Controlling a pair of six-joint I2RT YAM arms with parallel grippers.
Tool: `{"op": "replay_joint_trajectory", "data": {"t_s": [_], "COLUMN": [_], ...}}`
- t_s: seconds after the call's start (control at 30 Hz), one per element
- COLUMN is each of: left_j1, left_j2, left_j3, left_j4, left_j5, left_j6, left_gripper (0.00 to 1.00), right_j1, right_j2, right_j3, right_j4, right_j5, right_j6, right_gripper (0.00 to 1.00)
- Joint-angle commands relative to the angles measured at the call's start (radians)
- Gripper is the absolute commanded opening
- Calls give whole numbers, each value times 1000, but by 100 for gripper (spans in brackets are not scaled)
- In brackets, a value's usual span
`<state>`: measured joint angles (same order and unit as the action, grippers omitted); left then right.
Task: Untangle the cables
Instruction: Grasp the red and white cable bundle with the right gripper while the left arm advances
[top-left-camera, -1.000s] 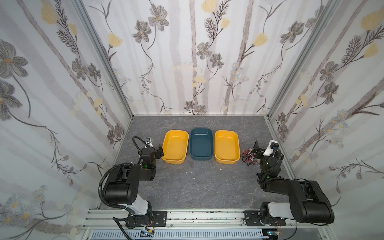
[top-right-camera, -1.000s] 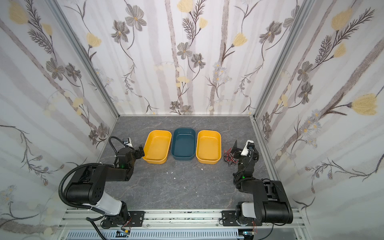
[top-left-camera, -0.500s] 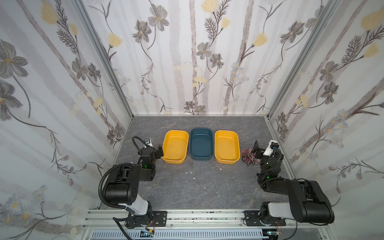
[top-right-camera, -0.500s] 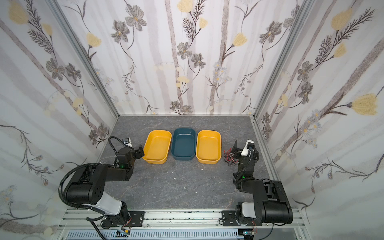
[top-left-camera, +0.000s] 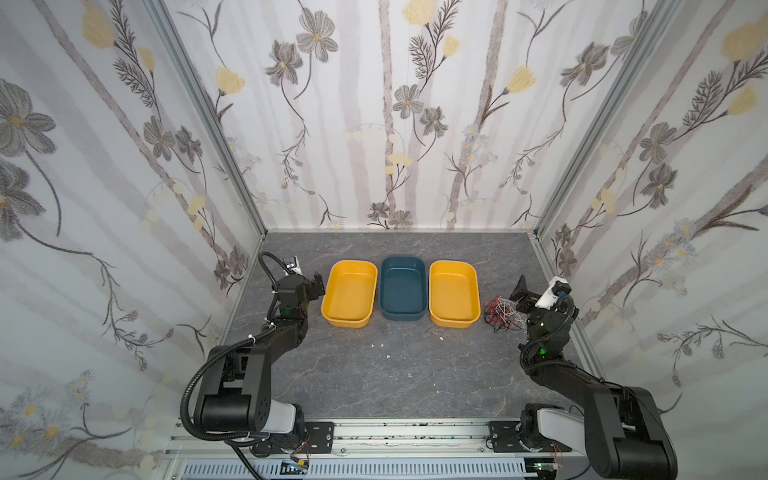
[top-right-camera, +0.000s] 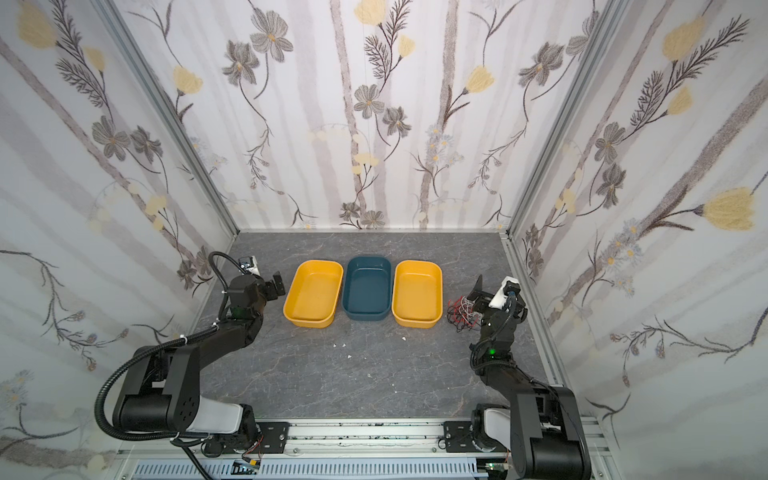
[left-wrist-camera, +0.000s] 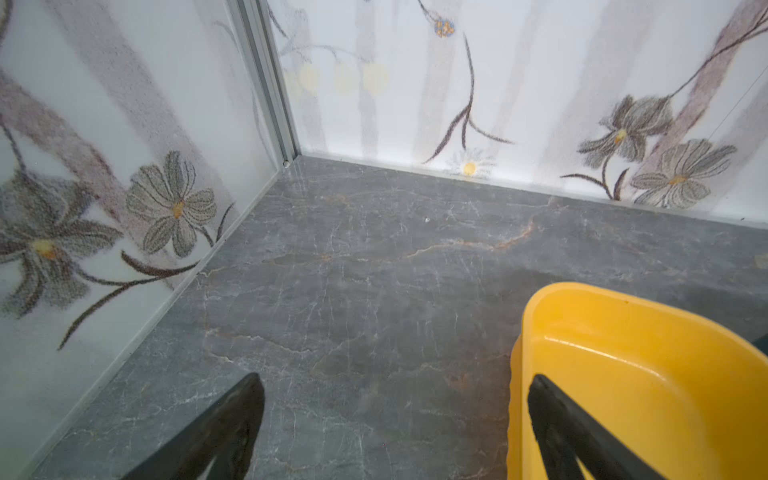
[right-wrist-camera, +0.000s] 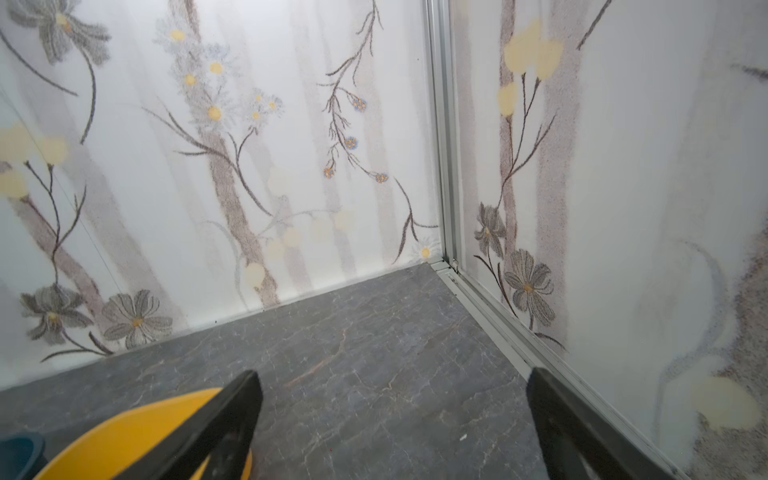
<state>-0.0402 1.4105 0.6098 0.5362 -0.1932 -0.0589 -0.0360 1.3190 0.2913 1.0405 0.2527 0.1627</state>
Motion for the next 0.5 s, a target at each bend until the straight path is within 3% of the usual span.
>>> {"op": "replay_joint_trajectory", "data": {"t_s": [0.0,0.13,0.23,0.47], "left_j1": [-11,-44,-89,-184], "left_j2": [-44,-106,-138,-209], "left_j3": [37,39,36,-11], "left_j4": [-244,-295,-330,-360], "left_j5": [-22,-16,14,81], "left_j6": [-97,-207,-254,-344], "left_gripper": [100,100,100,100], "right_j1": [-7,-7,-8,-7], "right_j2": [-7,87,154,192], "right_j3": [135,352,440,417], "right_j4": [-373,-783,-956,-970], "right_j5": [27,1,-42,-211], "right_j6": [97,219,258,318], "right_gripper": [100,100,100,100]}}
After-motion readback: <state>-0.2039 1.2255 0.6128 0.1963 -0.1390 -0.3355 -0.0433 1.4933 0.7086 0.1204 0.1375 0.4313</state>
